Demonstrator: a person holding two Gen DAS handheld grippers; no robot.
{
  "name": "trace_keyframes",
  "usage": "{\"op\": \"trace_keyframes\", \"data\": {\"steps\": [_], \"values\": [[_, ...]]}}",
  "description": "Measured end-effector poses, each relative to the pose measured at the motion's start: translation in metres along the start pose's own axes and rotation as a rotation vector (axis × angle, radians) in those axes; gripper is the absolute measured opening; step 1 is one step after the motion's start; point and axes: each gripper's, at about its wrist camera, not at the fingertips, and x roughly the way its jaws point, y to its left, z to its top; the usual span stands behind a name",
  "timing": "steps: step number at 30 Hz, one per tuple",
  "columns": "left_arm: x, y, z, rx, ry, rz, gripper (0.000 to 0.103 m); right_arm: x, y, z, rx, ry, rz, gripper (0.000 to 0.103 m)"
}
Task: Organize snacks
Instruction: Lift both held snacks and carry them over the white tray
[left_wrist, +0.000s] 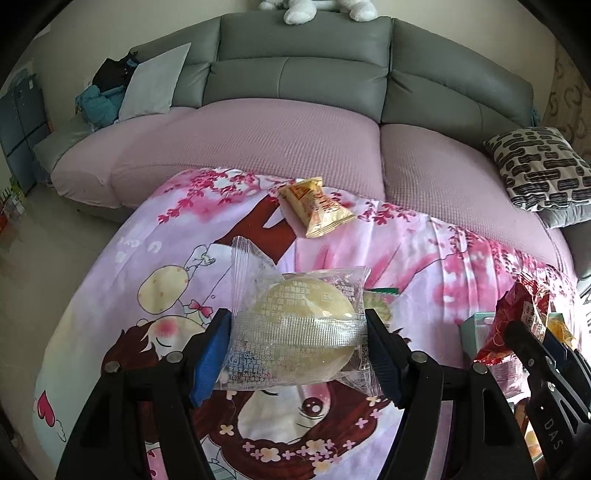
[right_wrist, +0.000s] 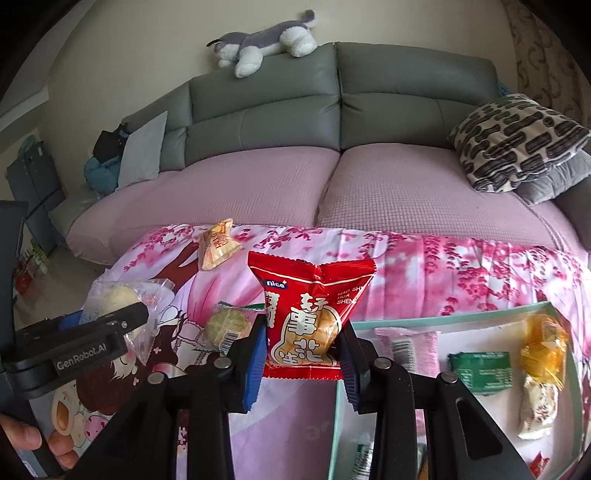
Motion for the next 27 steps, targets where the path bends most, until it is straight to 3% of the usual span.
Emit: {"op": "trace_keyframes", "data": {"steps": [8,14,27], "values": [[-0.008,-0.028,0.002,0.026,-0.008,-0.087,0.072,-0.027,-0.035,-0.007,0.077,-0.030,-0.065,0.038],[-0.014,-0.068,-0.003,0.074,-0.009,-0.180,0.072,-0.054,-0.087,-0.015,0.176,-0.062,-0.149,0.038],[-0.035,-0.187,-0.035,0.343,-0.032,-0.309,0.072,-0.106,-0.178,-0.026,0.365,-0.135,-0.289,0.038]]}}
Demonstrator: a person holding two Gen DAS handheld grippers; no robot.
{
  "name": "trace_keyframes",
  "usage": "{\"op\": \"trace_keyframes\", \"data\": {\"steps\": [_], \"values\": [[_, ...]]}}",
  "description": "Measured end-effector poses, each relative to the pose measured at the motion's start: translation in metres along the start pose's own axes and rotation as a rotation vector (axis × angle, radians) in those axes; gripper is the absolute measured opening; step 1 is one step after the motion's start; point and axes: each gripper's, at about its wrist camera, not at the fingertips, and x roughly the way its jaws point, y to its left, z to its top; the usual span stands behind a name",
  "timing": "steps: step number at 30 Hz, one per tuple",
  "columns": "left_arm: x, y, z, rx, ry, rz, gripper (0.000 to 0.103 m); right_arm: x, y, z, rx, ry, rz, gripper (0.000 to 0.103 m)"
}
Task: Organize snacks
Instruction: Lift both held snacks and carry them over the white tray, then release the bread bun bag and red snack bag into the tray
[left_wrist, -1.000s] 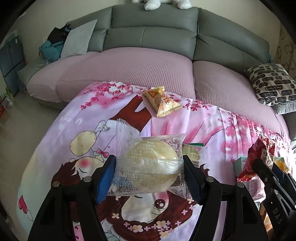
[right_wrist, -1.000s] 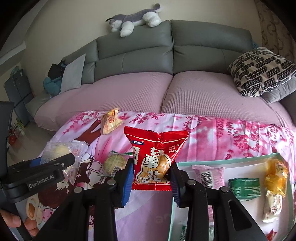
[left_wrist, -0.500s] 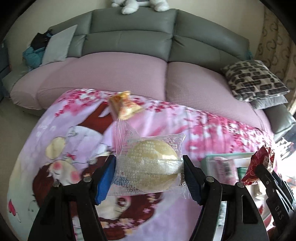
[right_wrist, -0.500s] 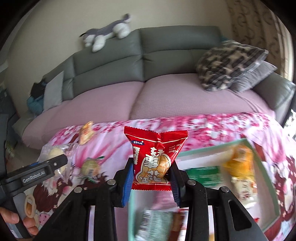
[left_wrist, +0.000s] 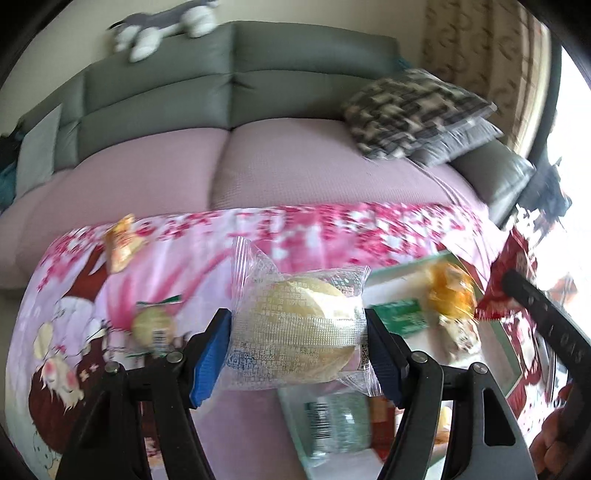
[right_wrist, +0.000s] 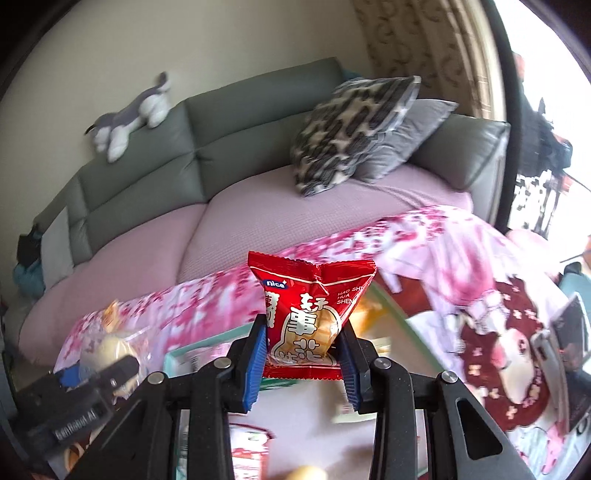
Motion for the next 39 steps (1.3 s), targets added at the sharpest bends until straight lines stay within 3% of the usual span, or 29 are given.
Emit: {"op": "trace_keyframes", "data": {"steps": [7,13,31,39], "values": [[0.013,-0.041,-0.007,0.077,0.034,-0.046,0.072,0.002,-0.027,0.002,0.057,0.015,-0.020,0.038],[0.024,-0.060,-0.014,0.114,0.043,-0.036,0.072,0.015,-0.026,-0.006,0.046,0.071,-0.017,0.039],[0.033,-0.060,-0.019,0.106,0.071,-0.019,0.072,0.032,-0.014,-0.019,-0.017,0.174,-0.023,0.040],[0.034,-0.059,-0.018,0.109,0.079,-0.002,0.078,0.037,-0.014,-0.021,-0.026,0.197,-0.033,0.040]]}}
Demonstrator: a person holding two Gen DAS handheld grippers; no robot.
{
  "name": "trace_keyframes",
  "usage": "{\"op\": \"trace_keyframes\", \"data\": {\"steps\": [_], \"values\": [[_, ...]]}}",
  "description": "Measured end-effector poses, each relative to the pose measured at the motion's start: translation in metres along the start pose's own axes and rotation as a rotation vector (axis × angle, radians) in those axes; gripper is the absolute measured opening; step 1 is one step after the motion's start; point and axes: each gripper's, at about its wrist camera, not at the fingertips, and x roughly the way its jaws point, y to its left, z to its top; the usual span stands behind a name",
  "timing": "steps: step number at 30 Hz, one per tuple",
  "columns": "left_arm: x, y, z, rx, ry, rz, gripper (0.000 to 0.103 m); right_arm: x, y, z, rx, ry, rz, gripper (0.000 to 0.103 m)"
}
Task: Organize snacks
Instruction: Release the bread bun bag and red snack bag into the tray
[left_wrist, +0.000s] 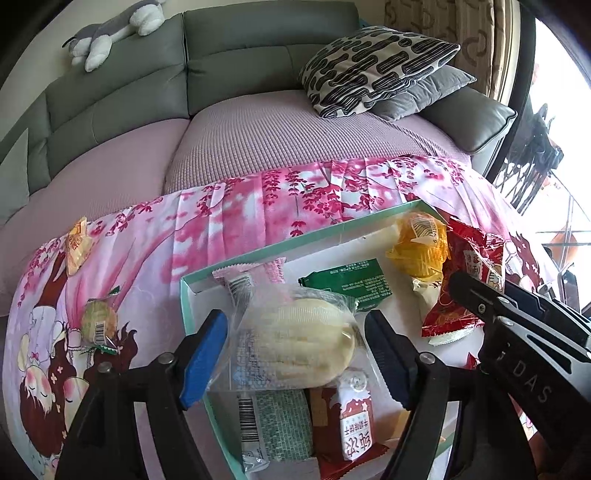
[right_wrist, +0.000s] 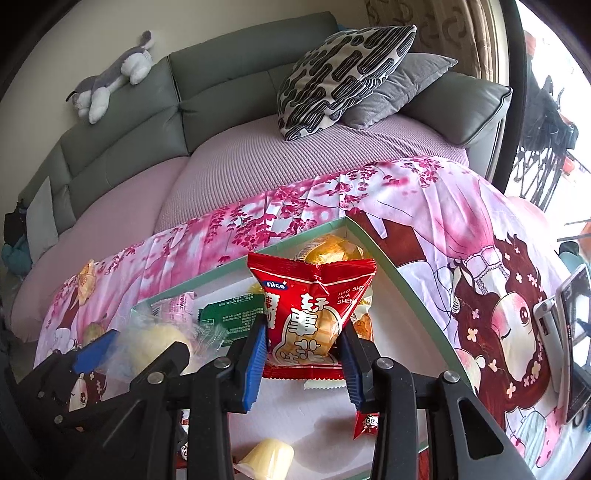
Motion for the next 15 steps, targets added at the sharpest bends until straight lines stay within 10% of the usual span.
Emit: {"op": "trace_keyframes", "data": {"steps": [11,15], "values": [[-0.007,0.006,0.000,0.002,-0.003,0.016,0.078,0.000,0.002,0.001,-0.009,0.003,-0.007,0.041],[-0.010,0.012,0.000,-0.009,-0.009,0.033,0.078,0.000,-0.001,0.002,0.003,0.006,-0.027,0.065]]}}
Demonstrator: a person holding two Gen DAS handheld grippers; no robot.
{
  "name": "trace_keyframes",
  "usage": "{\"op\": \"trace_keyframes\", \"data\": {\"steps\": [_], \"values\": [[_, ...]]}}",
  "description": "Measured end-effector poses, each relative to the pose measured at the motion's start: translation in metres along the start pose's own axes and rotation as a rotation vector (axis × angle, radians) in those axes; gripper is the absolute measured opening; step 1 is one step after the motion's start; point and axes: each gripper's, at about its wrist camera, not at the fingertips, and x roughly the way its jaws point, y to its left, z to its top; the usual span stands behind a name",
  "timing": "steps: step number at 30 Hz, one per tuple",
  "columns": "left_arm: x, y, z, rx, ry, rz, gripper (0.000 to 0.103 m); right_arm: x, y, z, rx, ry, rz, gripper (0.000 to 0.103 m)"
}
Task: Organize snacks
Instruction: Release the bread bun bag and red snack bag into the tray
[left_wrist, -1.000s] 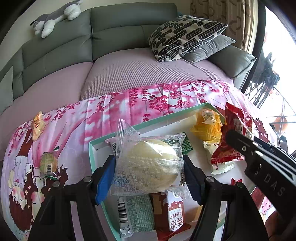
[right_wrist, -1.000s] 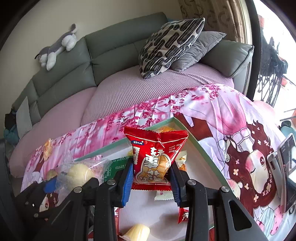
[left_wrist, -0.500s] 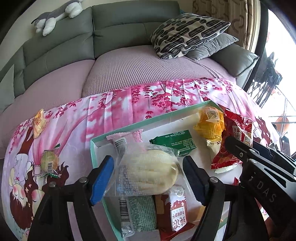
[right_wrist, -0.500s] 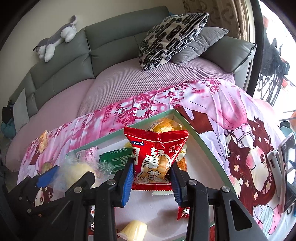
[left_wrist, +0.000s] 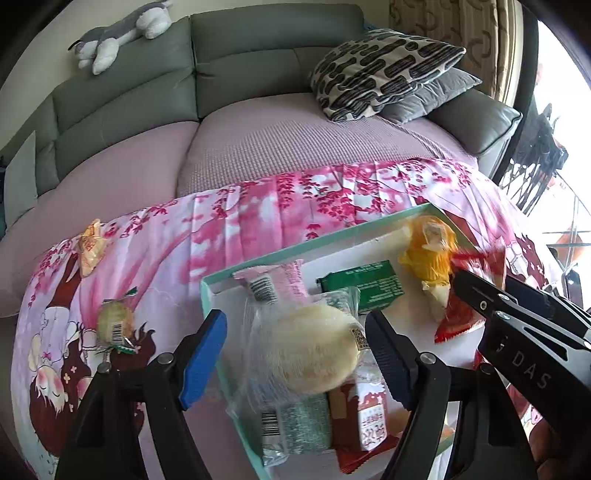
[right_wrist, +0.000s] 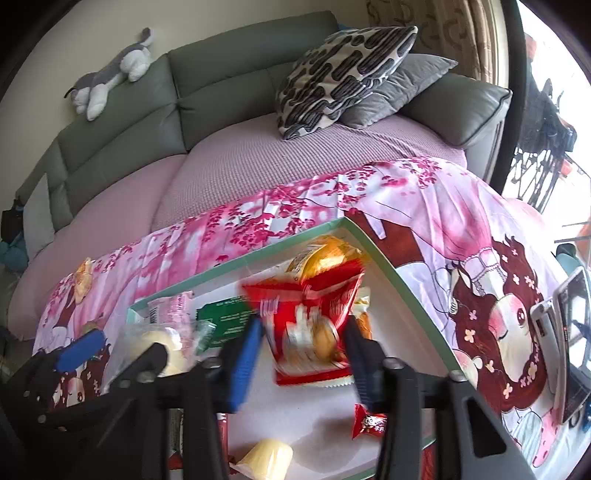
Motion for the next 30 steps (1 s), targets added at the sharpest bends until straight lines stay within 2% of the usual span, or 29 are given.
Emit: {"op": "trace_keyframes", "data": {"steps": [6,9,11,12,13,20,22,30], "values": [[-0.002,0.020,0.002,-0.065,-0.004,0.009,0.078,0.002,-0.003,0.000,0.010,0.007,-0.005,0.069],[0.000,0.030,0.001,-0.097,0.005,0.018,0.078,0.003,0.000,-0.001,0.001,0.010,-0.003,0.080],[0.002,0.035,0.000,-0.117,0.012,0.027,0.083,0.004,0.002,-0.001,-0.006,0.012,-0.001,0.084],[0.004,0.038,0.000,-0.130,0.016,0.036,0.092,0.004,0.003,-0.001,-0.010,0.013,0.000,0.087],[0.004,0.041,-0.001,-0.143,0.018,0.047,0.095,0.005,0.004,-0.001,-0.013,0.014,0.000,0.089],[0.010,0.063,-0.006,-0.231,0.037,0.111,0.100,0.007,0.008,-0.003,-0.030,0.020,-0.005,0.092],[0.011,0.067,-0.007,-0.249,0.043,0.126,0.100,0.007,0.008,-0.003,-0.033,0.021,-0.004,0.103],[0.012,0.083,-0.012,-0.295,0.057,0.176,0.101,0.004,0.009,-0.003,-0.042,-0.010,-0.008,0.103]]}}
